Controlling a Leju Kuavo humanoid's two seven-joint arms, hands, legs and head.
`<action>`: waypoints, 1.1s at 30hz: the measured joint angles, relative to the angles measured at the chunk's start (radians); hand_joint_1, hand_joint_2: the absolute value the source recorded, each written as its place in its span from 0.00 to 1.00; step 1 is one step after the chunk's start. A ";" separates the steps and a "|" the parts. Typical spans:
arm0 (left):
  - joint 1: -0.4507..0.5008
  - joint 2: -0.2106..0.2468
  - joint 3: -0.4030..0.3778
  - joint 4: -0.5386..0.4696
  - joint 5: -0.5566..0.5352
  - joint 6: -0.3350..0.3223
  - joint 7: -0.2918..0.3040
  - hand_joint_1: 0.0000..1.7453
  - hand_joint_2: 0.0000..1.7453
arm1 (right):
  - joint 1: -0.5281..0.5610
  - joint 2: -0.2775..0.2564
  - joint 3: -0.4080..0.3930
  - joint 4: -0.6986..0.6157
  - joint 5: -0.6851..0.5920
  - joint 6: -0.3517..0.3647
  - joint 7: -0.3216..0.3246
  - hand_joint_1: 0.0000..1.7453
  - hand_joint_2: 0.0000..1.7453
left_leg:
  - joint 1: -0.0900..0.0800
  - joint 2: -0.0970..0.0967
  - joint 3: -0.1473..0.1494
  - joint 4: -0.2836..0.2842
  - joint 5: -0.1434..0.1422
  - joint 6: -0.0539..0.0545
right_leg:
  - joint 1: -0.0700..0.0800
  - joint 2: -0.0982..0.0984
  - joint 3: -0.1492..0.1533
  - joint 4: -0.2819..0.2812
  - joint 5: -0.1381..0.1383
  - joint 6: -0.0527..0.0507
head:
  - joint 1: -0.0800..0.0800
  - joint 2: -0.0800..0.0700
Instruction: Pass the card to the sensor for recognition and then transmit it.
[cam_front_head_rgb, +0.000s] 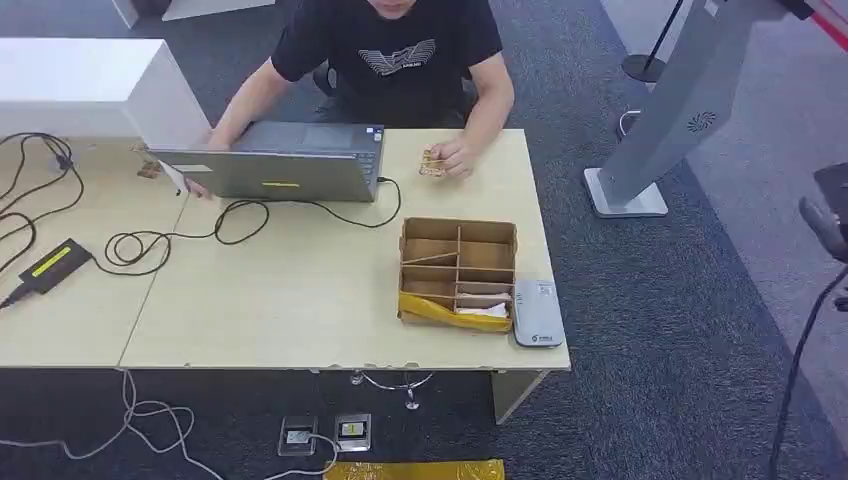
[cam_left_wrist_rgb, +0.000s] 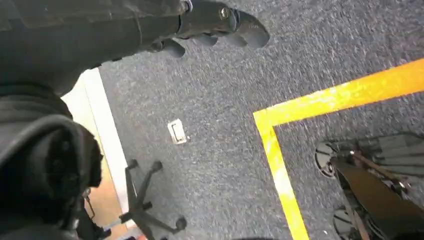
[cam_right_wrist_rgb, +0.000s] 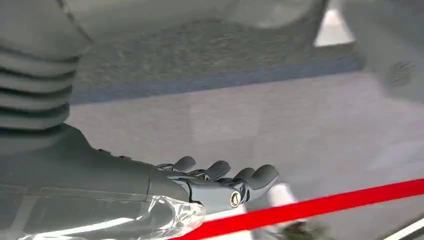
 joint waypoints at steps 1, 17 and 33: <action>0.000 0.000 0.000 0.000 0.009 0.005 -0.001 0.00 0.00 | 0.026 -0.014 -0.021 0.007 -0.018 -0.003 0.003 0.00 0.00 | 0.000 0.000 0.000 0.000 0.000 0.000 | 0.000 0.000 0.000 0.000 0.000 0.000 | 0.001 0.000; 0.009 -0.008 0.067 0.000 0.215 0.117 -0.037 0.00 0.00 | 0.601 0.035 -0.347 0.138 -0.199 -0.175 -0.011 0.00 0.00 | 0.005 -0.002 0.000 -0.001 -0.003 -0.002 | 0.005 -0.001 0.002 0.001 -0.004 -0.001 | 0.001 0.000; 0.009 -0.006 0.166 0.000 0.296 0.209 -0.094 0.00 0.00 | 0.657 0.304 -0.463 0.190 -0.163 -0.343 0.017 0.00 0.00 | 0.005 0.001 0.001 -0.001 -0.002 -0.003 | 0.005 0.001 0.002 0.002 -0.004 -0.002 | 0.000 0.000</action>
